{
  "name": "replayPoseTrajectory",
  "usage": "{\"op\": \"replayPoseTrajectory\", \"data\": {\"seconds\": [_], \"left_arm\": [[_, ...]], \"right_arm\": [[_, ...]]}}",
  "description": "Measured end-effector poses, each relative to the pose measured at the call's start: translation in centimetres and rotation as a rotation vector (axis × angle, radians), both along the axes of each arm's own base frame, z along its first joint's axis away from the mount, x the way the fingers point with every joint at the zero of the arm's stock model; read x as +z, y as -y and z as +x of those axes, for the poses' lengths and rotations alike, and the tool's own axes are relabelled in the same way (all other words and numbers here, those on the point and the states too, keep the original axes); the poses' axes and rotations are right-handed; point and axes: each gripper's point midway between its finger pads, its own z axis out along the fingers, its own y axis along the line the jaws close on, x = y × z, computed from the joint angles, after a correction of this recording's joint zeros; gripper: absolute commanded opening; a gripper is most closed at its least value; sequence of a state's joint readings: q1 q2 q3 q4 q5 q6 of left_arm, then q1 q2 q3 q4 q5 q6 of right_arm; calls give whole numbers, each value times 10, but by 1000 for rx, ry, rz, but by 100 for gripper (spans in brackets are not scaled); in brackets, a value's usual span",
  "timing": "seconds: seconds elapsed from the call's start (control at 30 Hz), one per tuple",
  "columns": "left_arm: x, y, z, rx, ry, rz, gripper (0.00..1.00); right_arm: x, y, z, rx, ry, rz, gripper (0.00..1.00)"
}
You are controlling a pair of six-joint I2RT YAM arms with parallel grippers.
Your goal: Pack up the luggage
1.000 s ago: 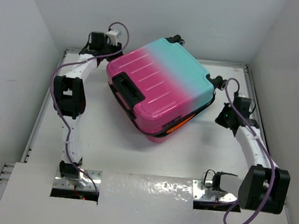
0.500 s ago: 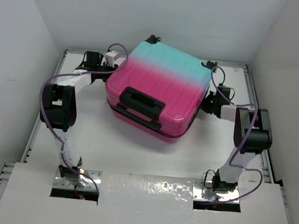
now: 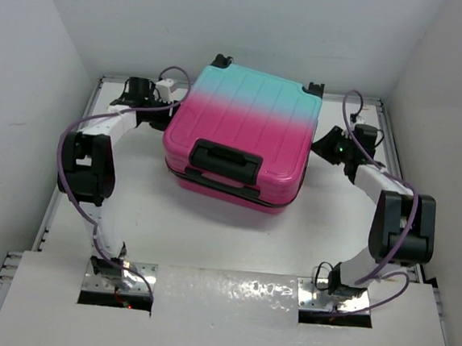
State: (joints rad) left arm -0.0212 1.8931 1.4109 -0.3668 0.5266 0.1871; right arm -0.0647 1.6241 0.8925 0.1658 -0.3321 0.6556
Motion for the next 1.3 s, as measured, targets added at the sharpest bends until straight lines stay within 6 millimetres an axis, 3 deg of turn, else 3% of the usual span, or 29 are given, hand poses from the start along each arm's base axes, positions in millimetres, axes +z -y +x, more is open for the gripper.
{"op": "replayPoseTrajectory", "data": {"seconds": [0.03, 0.1, 0.13, 0.23, 0.27, 0.33, 0.37, 0.43, 0.5, 0.53, 0.63, 0.67, 0.73, 0.77, 0.83, 0.9, 1.0, 1.13, 1.23, 1.3], "left_arm": [[2, -7, 3, 22, -3, 2, 65], [14, -17, 12, 57, 5, -13, 67], [24, -23, 18, 72, 21, -20, 69], [80, -42, 48, 84, 166, 18, 71], [109, -47, 59, 60, 255, 57, 71], [152, -56, 66, 12, 392, 151, 73], [171, -58, 63, -18, 455, 215, 73], [200, -49, 39, -112, 536, 336, 84], [222, -23, 2, -252, 626, 457, 99], [225, -6, -25, -339, 661, 511, 100], [223, 48, -117, -619, 790, 614, 100], [217, 63, -151, -717, 833, 636, 93], [206, 77, -193, -842, 859, 641, 74], [201, 83, -209, -902, 854, 637, 71], [199, 93, -233, -1013, 828, 605, 79], [199, 104, -242, -1101, 770, 569, 89], [185, 128, -233, -1200, 677, 528, 90], [112, 138, -221, -1329, 460, 549, 88], [107, 136, -224, -1358, 415, 553, 86], [111, 138, -222, -1347, 412, 545, 78]], "right_arm": [[-1, -2, -10, 38, 4, -1, 30], [-6, -9, -29, 112, 2, 1, 11], [-8, -13, -39, 143, -2, 10, 10], [-3, -20, -54, 205, 34, 58, 7], [-4, -22, -59, 222, 38, 75, 6], [-4, -24, -63, 235, 47, 109, 6], [-5, -26, -65, 239, 55, 120, 6], [-6, -28, -69, 244, 62, 134, 9], [-3, -28, -70, 247, 66, 138, 11], [0, -29, -71, 252, 71, 139, 12], [3, -30, -72, 263, 80, 143, 12], [3, -31, -73, 264, 78, 145, 12], [3, -31, -73, 264, 77, 148, 12], [3, -31, -73, 264, 77, 148, 13], [2, -31, -74, 267, 73, 145, 15], [0, -30, -75, 275, 68, 134, 15], [-1, -31, -77, 291, 59, 123, 15], [-2, -31, -78, 303, 56, 115, 14], [-4, -31, -80, 304, 48, 109, 14], [-2, -31, -80, 306, 52, 106, 14]]}}
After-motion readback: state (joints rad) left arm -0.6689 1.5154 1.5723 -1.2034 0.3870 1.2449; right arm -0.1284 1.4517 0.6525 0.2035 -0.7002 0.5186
